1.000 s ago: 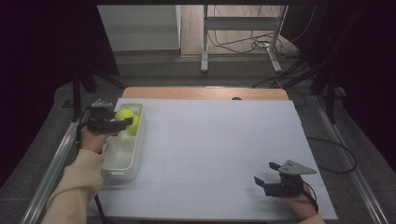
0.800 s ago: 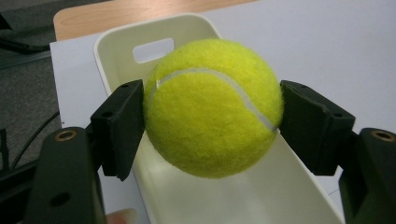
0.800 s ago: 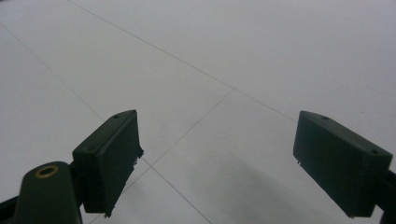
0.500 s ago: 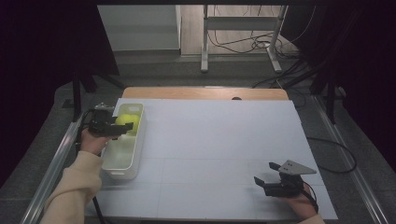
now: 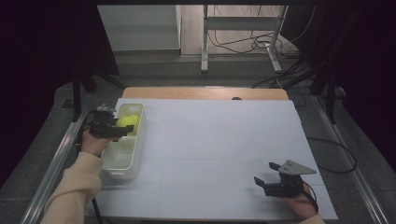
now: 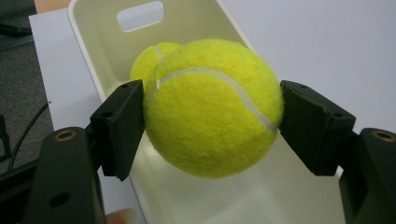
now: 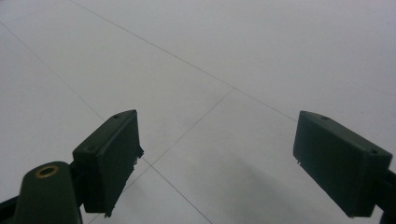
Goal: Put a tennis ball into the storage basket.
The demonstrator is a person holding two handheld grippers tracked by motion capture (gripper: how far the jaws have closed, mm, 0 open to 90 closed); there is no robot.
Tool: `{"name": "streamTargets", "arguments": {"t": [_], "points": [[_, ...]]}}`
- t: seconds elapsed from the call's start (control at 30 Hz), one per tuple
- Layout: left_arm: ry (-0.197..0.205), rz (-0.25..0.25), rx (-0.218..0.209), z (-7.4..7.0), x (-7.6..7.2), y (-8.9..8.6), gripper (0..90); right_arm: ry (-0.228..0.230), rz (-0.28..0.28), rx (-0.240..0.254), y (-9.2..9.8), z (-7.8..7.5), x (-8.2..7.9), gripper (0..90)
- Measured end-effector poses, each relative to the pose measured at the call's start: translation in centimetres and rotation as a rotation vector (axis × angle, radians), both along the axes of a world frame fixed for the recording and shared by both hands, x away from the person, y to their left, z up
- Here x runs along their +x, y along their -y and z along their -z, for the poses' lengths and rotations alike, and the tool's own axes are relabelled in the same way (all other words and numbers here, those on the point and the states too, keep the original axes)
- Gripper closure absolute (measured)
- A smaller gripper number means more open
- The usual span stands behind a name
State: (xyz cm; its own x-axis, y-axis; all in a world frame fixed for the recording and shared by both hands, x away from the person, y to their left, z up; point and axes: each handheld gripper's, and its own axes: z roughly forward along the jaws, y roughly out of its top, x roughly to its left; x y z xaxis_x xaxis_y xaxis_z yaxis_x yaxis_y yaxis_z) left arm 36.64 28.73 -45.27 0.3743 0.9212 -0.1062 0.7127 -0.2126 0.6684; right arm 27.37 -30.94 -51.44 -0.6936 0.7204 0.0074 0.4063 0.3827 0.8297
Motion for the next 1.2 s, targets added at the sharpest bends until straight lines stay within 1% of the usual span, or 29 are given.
{"name": "streamTargets", "arguments": {"t": [0.17,0.23,0.27,0.3,0.37,0.53,0.77,0.9,0.93,1.0,1.13,1.2], "points": [[0.0,-0.002,0.001,0.0,0.0,0.0,26.3,-0.001,0.001,0.002,0.0,0.0,0.0,15.3],[0.005,-0.003,0.001,0.0,0.0,0.0,25.6,-0.002,0.001,0.002,0.0,0.0,0.0,15.3],[0.025,-0.003,-0.002,-0.1,-0.1,0.0,25.6,-0.001,0.0,0.002,0.0,0.0,0.0,15.3],[0.033,-0.007,-0.012,-0.2,-0.1,-0.1,23.1,-0.001,0.0,0.002,0.0,0.0,0.0,15.3],[0.036,-0.008,-0.026,-0.4,-0.2,-0.1,16.9,-0.001,-0.001,0.001,0.0,0.0,0.0,15.3],[0.049,-0.001,-0.036,-0.8,-0.4,0.0,15.0,0.0,-0.001,0.001,0.0,0.0,0.0,15.3],[0.076,0.019,-0.081,-1.3,-1.0,0.0,13.9,-0.002,0.002,0.001,0.0,0.0,0.0,15.3],[0.106,0.045,-0.114,-1.8,-1.9,0.4,13.9,-0.001,0.006,0.004,0.1,0.0,0.0,15.3],[0.106,0.045,-0.114,-1.8,-1.9,0.4,13.9,-0.001,0.006,0.004,0.1,0.0,0.0,15.3],[0.112,0.058,-0.131,-2.0,-2.2,0.4,14.0,0.001,0.008,0.006,0.1,0.0,0.1,15.3],[0.127,0.066,-0.144,-2.2,-2.6,0.5,14.1,0.0,0.013,0.012,0.0,0.0,0.2,15.4],[0.134,0.074,-0.158,-2.2,-2.8,0.7,14.1,0.0,0.01,0.01,0.0,0.0,0.3,15.3]]}}
